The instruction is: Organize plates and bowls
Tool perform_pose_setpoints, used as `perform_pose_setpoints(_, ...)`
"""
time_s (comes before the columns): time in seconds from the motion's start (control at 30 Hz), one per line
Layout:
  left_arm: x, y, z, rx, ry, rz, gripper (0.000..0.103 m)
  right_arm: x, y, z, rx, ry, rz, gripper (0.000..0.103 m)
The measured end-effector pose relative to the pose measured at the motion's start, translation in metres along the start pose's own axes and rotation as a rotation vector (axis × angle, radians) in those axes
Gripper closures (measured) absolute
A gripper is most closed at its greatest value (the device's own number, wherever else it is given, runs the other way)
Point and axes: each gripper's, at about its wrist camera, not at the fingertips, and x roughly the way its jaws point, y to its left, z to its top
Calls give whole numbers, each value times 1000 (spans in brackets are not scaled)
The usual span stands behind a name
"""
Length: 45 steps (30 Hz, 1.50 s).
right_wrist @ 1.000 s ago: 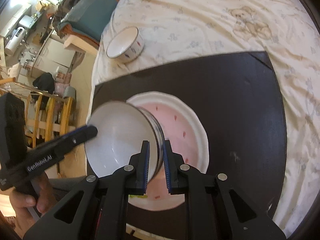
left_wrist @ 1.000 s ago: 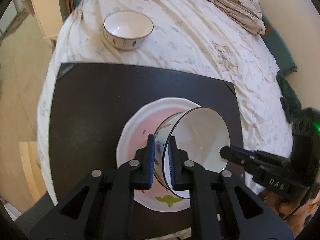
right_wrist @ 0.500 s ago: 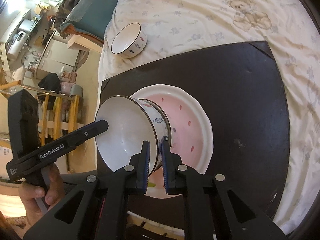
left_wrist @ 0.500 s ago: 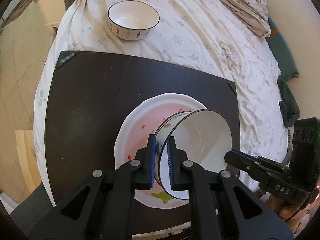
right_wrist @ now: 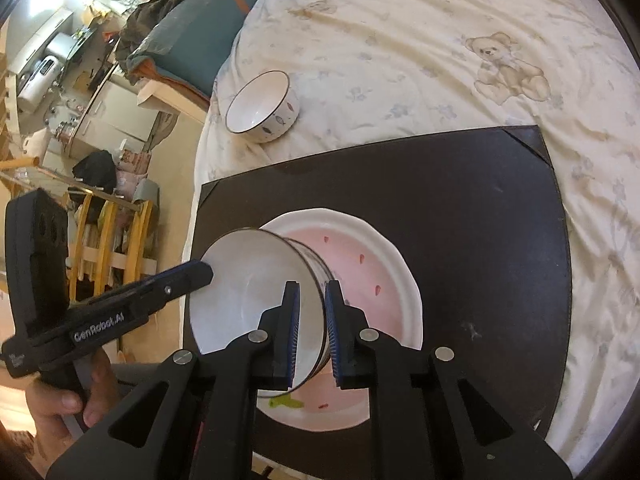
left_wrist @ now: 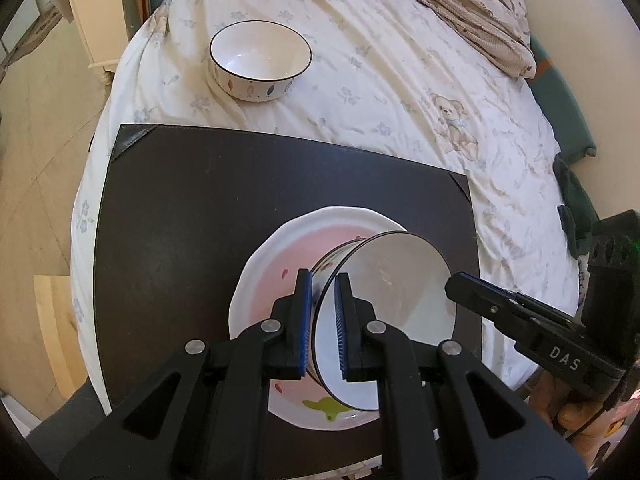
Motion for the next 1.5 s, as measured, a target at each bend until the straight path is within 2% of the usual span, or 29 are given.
perform_pose_setpoints(0.07, 3, 3, 3, -19, 12, -10, 95, 3, -2, 2, 7, -2, 0, 90)
perform_pose_setpoints(0.2, 7, 9, 3, -51, 26, -26, 95, 7, -8, 7, 49, 0, 23, 91)
perform_pose_setpoints(0.5, -2, 10, -5, -34, 15, -11, 94, -1, -2, 3, 24, -15, 19, 91)
perform_pose_setpoints(0.67, 0, 7, -5, -25, 12, -2, 94, 0, -2, -3, 4, -4, -11, 91)
perform_pose_setpoints(0.9, -5, 0, -8, 6, 5, 35, 93, 1, -5, -5, 13, 3, -15, 91)
perform_pose_setpoints(0.97, -7, -1, -10, 17, 10, 48, 88, -3, -3, -5, 8, -11, -3, 91)
perform_pose_setpoints(1.03, -13, -4, -14, 35, -13, 66, 65, -7, -1, -4, 1, -25, 2, 90)
perform_pose_setpoints(1.07, -17, -6, -15, 45, -31, 74, 60, -9, -1, -4, 0, -36, 4, 87)
perform_pose_setpoints(1.13, -26, -13, -19, 79, -82, 95, 48, -11, -1, -4, 5, -41, 3, 87)
perform_pose_setpoints(1.2, -32, -19, -21, 119, -129, 133, 42, -13, 1, -3, 1, -46, 9, 87)
perform_pose_setpoints(1.3, -37, -22, -22, 144, -188, 183, 41, -16, 6, -4, -27, -62, -21, 87)
perform_pose_setpoints(1.37, -37, -22, -21, 143, -205, 179, 38, -18, 7, -4, -32, -74, -36, 86)
perform_pose_setpoints(1.43, -38, -21, -19, 134, -212, 183, 29, -20, 7, -4, -33, -82, -47, 85)
perform_pose_setpoints(1.5, -39, -19, -19, 123, -227, 194, 28, -22, 7, -4, -31, -87, -65, 62)
